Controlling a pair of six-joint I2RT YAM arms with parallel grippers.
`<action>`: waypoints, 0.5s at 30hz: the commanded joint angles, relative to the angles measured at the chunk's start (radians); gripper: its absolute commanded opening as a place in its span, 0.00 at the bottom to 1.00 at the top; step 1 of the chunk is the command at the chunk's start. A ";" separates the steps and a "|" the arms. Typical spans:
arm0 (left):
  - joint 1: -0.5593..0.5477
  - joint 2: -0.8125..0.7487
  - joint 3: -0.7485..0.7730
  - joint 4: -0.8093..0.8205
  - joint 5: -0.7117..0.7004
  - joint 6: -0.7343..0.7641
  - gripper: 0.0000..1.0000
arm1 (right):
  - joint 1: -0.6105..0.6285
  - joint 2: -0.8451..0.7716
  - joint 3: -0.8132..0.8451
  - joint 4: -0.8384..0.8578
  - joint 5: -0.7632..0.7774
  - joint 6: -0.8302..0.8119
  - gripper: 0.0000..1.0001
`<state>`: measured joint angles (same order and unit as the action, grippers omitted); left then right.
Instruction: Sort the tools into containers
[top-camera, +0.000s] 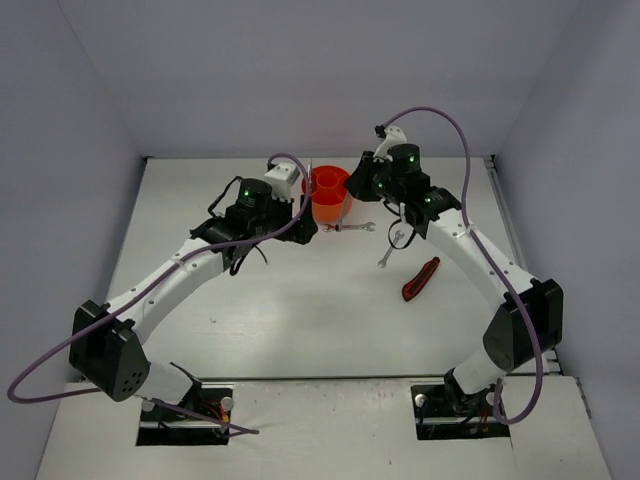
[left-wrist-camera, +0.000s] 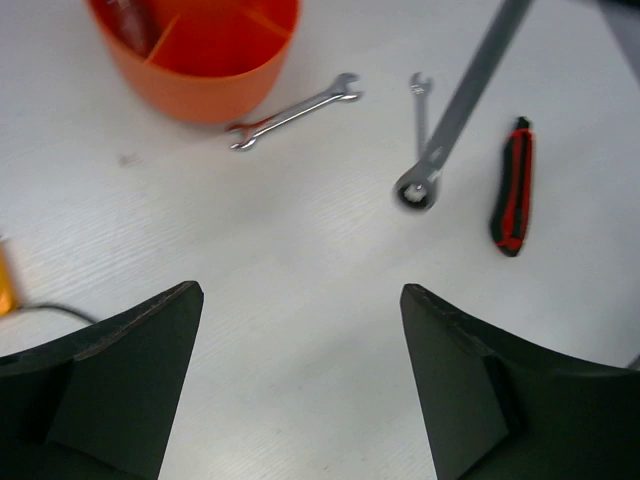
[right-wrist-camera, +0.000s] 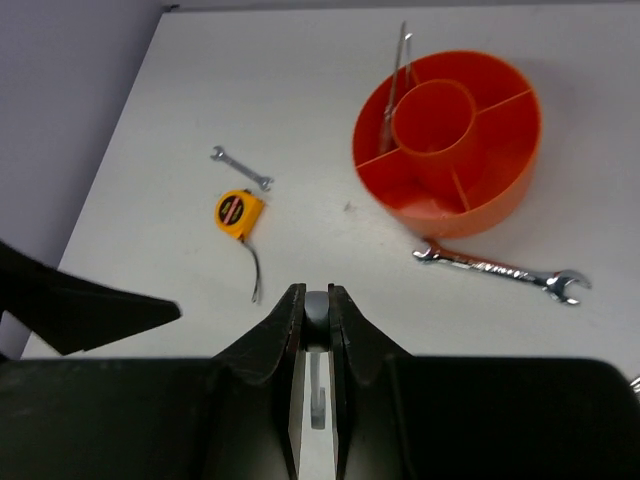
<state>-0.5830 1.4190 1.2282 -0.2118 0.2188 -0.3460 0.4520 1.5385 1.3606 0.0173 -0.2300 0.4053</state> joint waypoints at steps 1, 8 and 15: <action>0.056 -0.113 -0.040 -0.002 -0.119 -0.069 0.79 | -0.046 0.071 0.143 0.073 0.081 -0.089 0.00; 0.083 -0.225 -0.130 -0.129 -0.245 -0.080 0.80 | -0.091 0.249 0.350 0.075 0.159 -0.152 0.00; 0.094 -0.327 -0.195 -0.232 -0.304 -0.091 0.83 | -0.097 0.436 0.516 0.074 0.190 -0.166 0.00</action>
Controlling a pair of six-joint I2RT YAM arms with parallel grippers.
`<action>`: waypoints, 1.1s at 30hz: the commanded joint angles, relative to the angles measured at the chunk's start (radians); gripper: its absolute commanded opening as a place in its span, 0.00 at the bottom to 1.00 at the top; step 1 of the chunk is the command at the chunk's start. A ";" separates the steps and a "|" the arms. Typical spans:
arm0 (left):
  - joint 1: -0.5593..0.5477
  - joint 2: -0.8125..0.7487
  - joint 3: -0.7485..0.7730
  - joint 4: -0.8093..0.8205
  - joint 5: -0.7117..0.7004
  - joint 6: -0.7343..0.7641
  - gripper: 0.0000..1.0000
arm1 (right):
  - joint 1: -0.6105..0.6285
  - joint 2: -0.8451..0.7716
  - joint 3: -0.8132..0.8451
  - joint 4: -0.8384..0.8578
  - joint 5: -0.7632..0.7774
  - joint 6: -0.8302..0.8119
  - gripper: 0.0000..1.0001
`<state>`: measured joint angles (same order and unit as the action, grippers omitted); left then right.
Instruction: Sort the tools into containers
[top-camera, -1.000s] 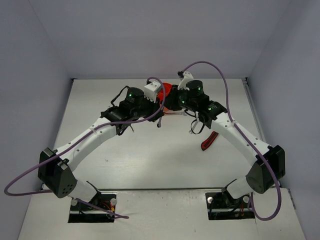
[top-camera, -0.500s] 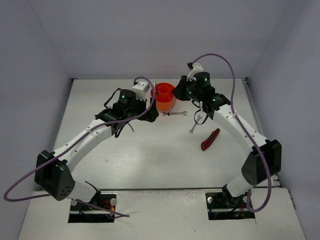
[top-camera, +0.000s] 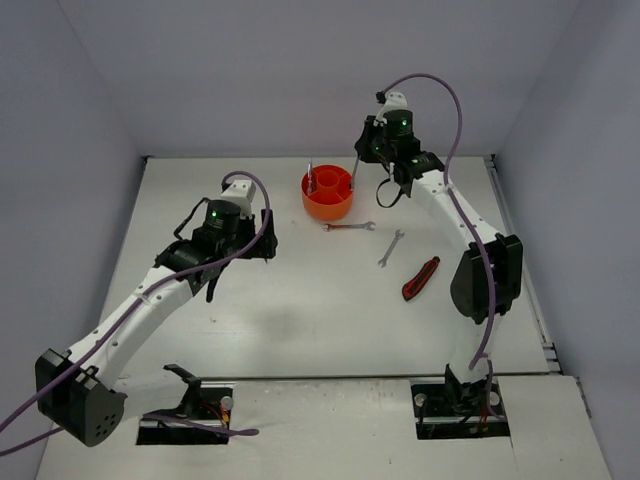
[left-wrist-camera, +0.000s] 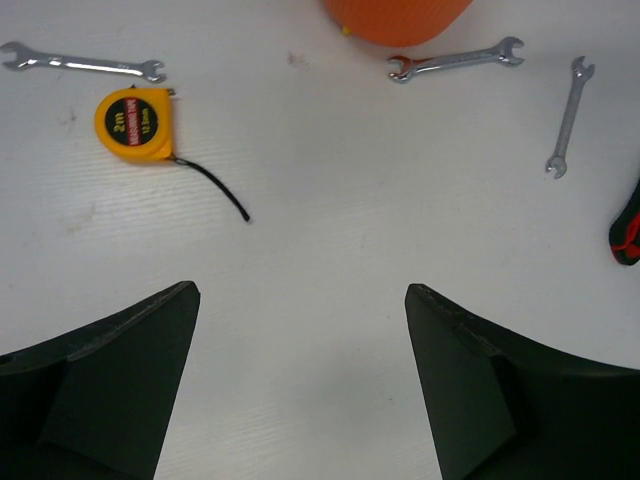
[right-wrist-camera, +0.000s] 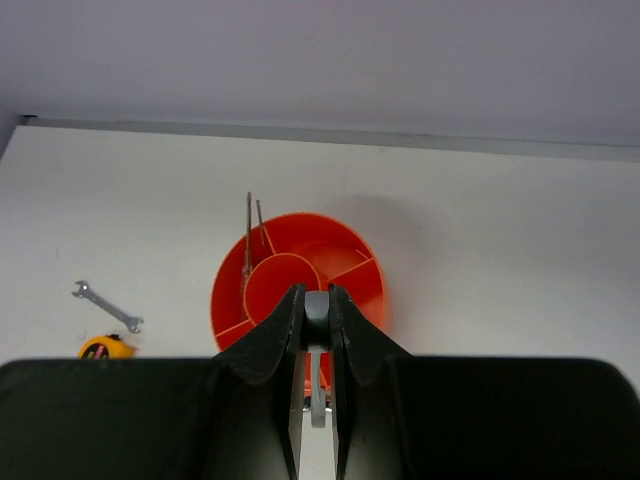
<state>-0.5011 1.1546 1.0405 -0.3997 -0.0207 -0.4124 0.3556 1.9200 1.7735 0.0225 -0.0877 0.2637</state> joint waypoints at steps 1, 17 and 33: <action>0.013 -0.076 -0.017 -0.049 -0.070 -0.028 0.84 | 0.000 0.073 0.119 0.069 0.055 -0.019 0.00; 0.027 -0.153 -0.093 -0.105 -0.111 -0.040 0.88 | 0.000 0.257 0.168 0.071 0.021 0.087 0.00; 0.042 -0.209 -0.145 -0.144 -0.172 -0.111 0.88 | 0.000 0.243 0.115 0.068 0.029 0.091 0.32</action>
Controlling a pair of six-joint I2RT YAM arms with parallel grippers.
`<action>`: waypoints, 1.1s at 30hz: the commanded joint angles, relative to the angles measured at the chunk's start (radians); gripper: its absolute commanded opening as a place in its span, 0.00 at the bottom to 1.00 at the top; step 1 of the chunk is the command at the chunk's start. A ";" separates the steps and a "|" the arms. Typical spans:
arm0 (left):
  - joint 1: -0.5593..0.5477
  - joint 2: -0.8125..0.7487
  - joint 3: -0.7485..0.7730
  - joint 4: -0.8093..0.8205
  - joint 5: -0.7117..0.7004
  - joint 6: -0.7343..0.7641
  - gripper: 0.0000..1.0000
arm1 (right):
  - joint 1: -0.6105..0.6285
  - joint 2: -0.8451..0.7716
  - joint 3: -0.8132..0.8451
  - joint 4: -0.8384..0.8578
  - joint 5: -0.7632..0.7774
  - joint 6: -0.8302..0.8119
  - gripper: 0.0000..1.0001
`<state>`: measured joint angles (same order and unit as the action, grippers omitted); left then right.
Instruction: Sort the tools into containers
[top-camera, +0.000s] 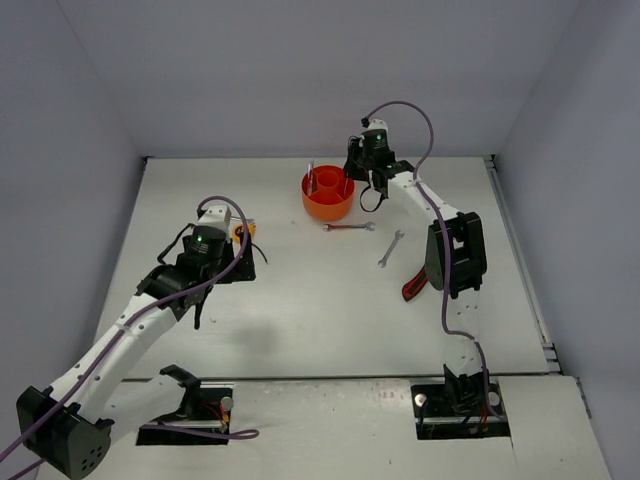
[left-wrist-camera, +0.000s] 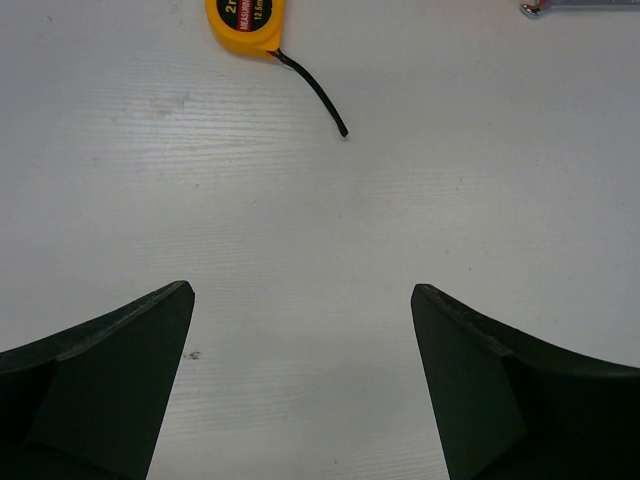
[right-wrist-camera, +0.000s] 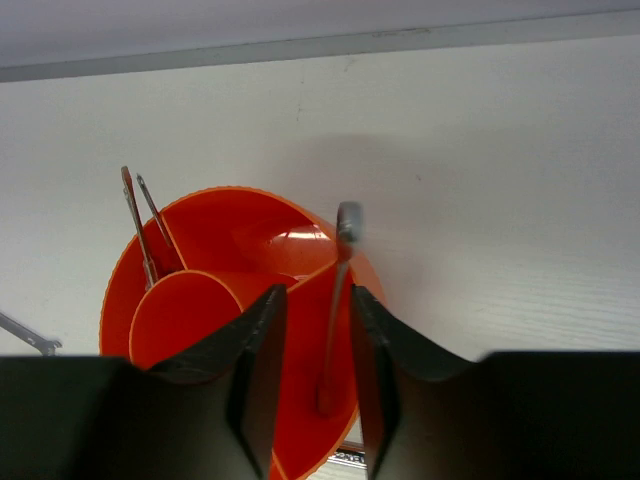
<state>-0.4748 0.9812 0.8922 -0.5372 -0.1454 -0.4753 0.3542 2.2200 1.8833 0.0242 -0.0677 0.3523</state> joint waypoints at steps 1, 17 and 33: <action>0.020 -0.041 0.001 -0.011 -0.057 -0.060 0.88 | 0.001 -0.061 0.006 0.067 0.012 -0.001 0.34; 0.116 0.113 0.106 -0.027 -0.029 -0.175 0.88 | -0.037 -0.378 -0.195 0.028 0.101 -0.092 0.58; 0.203 0.522 0.433 -0.033 0.044 -0.146 0.88 | -0.066 -0.783 -0.678 0.000 0.109 -0.051 0.64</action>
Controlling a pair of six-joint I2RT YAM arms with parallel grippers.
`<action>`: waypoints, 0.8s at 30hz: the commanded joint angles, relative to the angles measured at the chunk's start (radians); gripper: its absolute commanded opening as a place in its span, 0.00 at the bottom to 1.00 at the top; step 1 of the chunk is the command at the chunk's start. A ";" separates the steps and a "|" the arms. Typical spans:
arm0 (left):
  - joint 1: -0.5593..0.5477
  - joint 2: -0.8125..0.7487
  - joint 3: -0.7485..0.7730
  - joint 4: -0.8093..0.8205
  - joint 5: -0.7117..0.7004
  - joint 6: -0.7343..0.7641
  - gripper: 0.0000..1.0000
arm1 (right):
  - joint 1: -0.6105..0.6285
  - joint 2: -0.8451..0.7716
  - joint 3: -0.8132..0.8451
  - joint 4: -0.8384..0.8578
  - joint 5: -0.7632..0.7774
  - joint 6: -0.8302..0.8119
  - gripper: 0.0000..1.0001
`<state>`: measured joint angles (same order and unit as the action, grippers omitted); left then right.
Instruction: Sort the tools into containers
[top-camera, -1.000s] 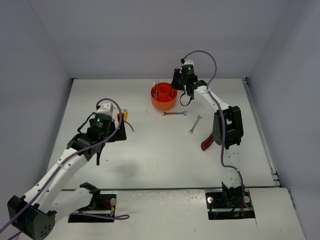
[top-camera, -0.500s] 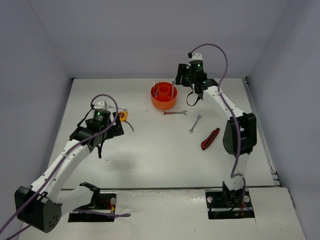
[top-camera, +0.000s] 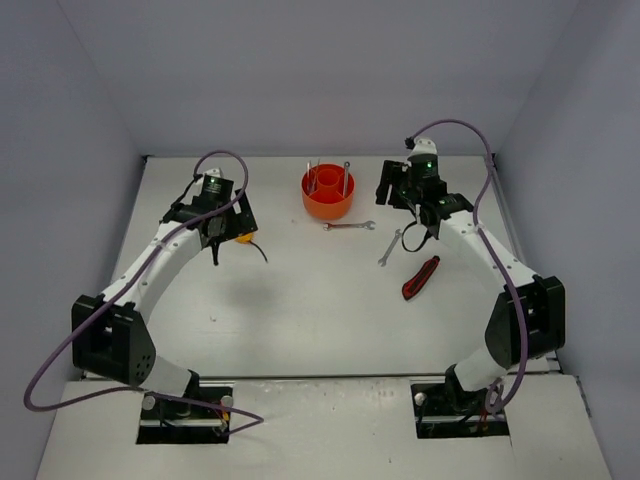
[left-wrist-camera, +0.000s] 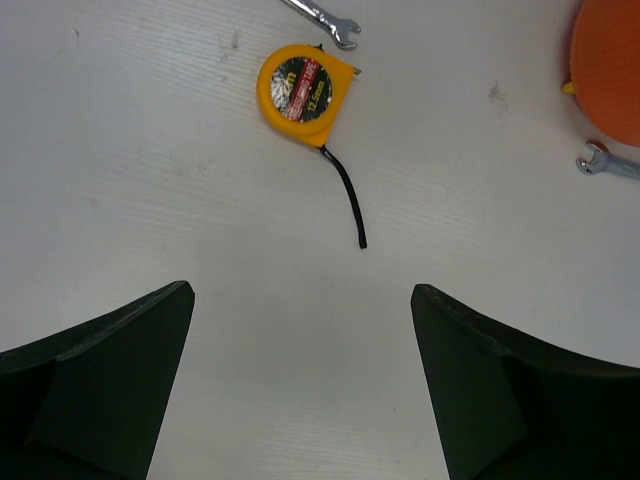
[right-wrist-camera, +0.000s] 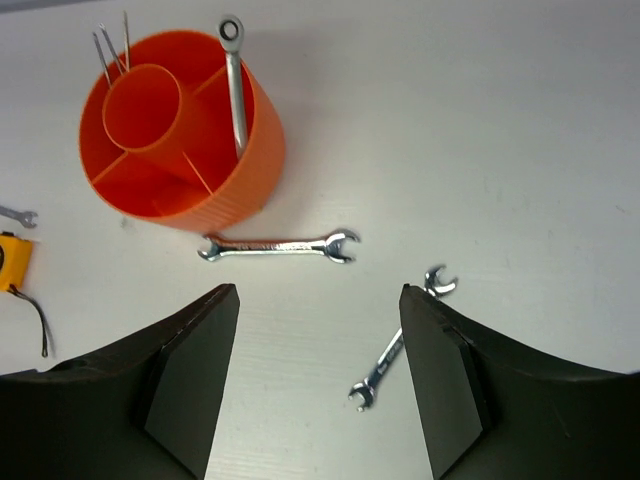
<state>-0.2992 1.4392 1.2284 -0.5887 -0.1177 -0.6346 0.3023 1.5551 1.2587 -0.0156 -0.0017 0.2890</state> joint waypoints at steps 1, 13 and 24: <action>0.034 0.089 0.113 0.018 0.018 0.017 0.88 | -0.016 -0.133 -0.074 0.037 0.049 0.012 0.65; 0.103 0.353 0.328 -0.004 -0.054 -0.179 0.81 | -0.022 -0.263 -0.223 0.020 0.021 0.028 0.65; 0.148 0.568 0.535 -0.041 -0.073 -0.383 0.66 | -0.022 -0.337 -0.278 -0.018 -0.024 0.029 0.65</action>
<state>-0.1809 1.9882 1.6844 -0.6248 -0.1671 -0.9057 0.2874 1.2652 0.9858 -0.0546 -0.0094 0.3130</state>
